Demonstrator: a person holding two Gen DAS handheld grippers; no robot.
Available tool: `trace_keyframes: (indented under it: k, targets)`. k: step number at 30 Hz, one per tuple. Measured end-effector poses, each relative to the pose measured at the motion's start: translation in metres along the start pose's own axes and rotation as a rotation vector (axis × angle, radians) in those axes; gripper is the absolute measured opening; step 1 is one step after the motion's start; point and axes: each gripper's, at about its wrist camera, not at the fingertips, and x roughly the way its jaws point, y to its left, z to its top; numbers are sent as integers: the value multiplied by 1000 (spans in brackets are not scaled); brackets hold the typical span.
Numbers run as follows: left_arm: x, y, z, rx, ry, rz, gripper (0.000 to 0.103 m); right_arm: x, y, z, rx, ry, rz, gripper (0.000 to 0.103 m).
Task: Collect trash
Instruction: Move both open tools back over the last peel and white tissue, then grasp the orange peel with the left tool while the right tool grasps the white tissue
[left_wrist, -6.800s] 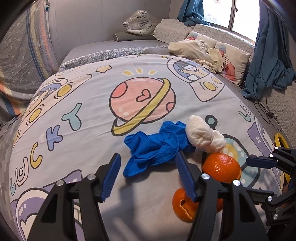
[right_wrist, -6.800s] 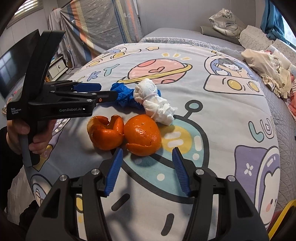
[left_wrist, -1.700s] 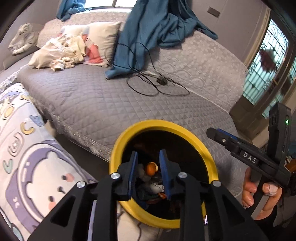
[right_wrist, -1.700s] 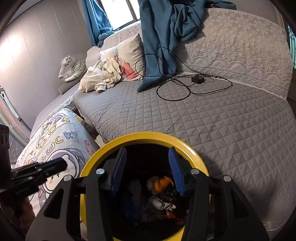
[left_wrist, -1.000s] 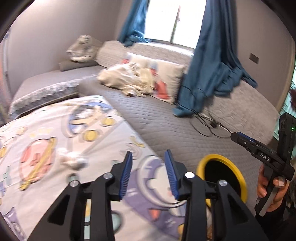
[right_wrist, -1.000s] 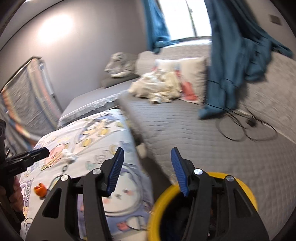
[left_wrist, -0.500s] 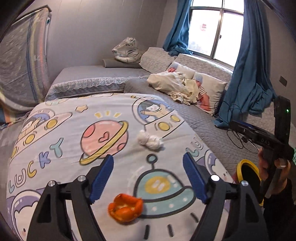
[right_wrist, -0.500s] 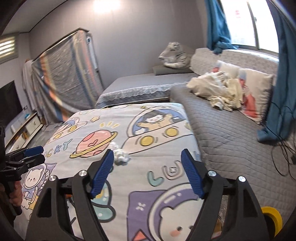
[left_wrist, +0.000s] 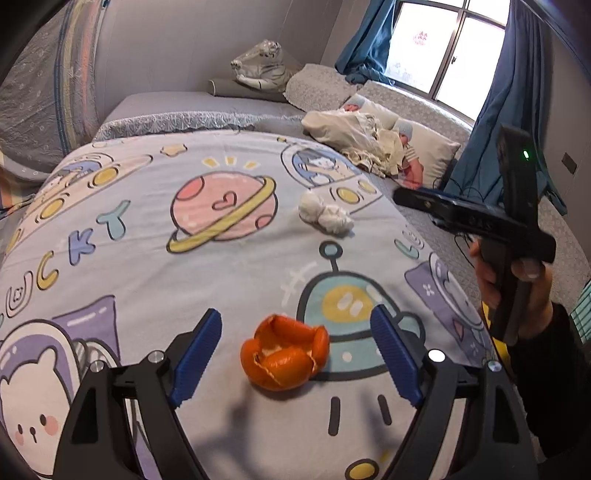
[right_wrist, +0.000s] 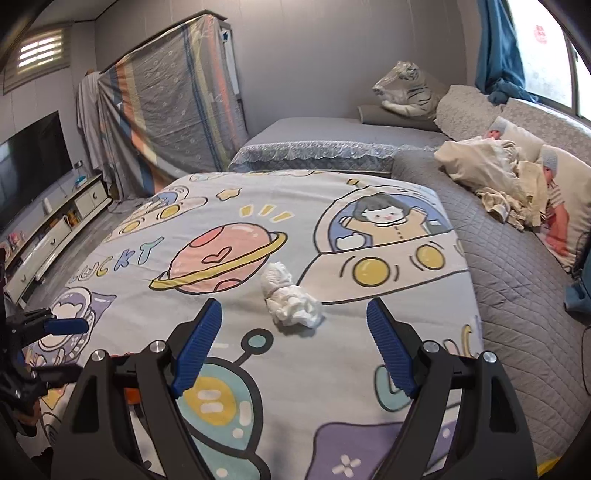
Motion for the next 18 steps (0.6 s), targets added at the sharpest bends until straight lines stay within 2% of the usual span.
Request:
trace_keyframes:
  k: [3,10,18]
  targets:
    - [9,1,-6,-4,32,-23,80,18,6,2,-41,21,-4,77]
    - [24,2,-12,6,66,-25,81,52,11,5,-80,76,5,77]
    - [36,5,-15,-2,82,-24,81,74,19,4,-116,94,-13,77]
